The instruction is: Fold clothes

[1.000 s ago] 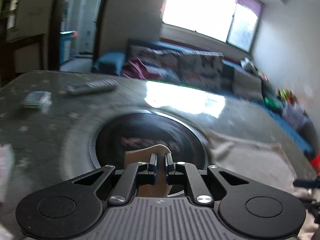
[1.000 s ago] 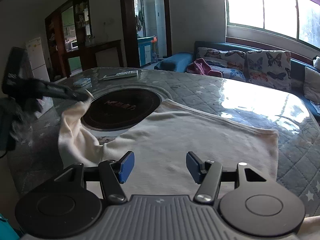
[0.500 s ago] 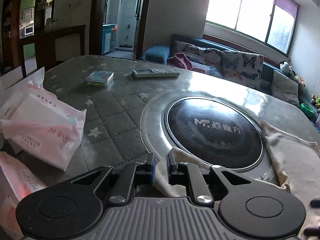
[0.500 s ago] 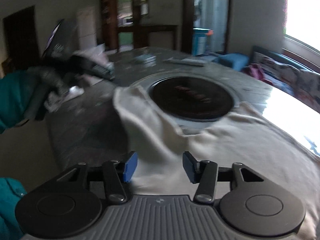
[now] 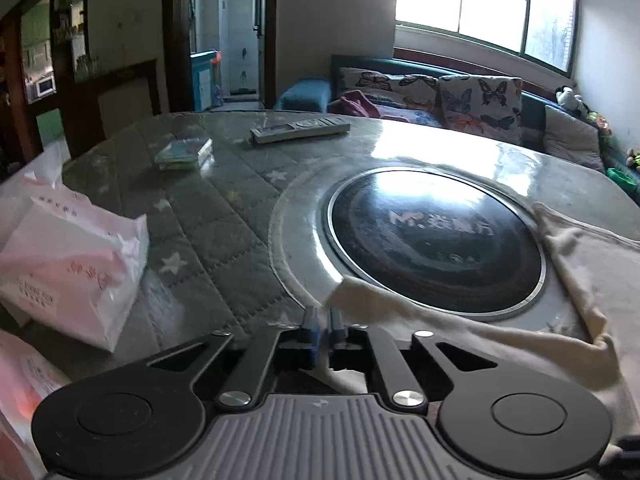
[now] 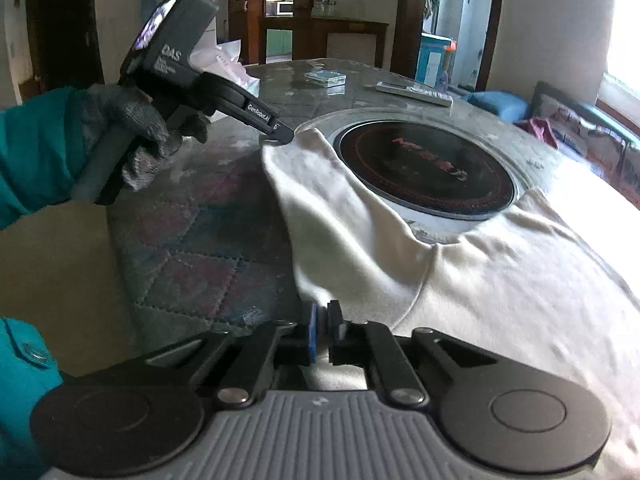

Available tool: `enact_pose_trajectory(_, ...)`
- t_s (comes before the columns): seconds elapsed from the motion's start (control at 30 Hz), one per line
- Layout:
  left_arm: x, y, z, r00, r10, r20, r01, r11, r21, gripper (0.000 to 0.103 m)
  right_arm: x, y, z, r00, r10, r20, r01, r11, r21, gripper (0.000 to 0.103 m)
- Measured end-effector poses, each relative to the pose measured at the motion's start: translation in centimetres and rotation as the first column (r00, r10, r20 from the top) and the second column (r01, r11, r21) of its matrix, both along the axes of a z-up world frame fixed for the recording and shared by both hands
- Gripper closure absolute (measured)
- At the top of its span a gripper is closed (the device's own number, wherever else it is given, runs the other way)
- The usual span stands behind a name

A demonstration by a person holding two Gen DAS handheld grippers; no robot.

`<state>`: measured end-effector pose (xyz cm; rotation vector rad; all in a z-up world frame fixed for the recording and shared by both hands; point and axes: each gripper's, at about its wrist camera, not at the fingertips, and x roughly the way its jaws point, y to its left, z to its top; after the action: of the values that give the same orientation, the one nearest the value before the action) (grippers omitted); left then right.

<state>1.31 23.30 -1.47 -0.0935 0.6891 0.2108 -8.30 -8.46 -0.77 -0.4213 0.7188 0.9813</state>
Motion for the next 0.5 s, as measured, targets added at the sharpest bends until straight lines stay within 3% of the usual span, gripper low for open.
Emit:
enact_pose_trajectory(0.17, 0.2, 0.5, -0.4, 0.999, 0.038, -0.007, -0.037, 0.998, 0.046, 0.103, -0.8, -0.7, -0.2, 1.000, 0.027, -0.007, -0.027, 1.000, 0.002, 0.098)
enact_pose_trajectory(0.27, 0.2, 0.7, -0.7, 0.998, 0.059, -0.013, -0.058, 0.996, 0.070, 0.103, -0.9, -1.0, 0.0, 0.999, 0.037, -0.007, -0.037, 0.999, 0.020, 0.089)
enact_pose_trajectory(0.5, -0.5, -0.9, 1.5, 1.000, 0.005, 0.017, -0.005, 1.000, -0.025, 0.101, -0.5, -2.8, 2.0, 1.000, -0.022, 0.003, 0.021, 0.996, 0.091, 0.087)
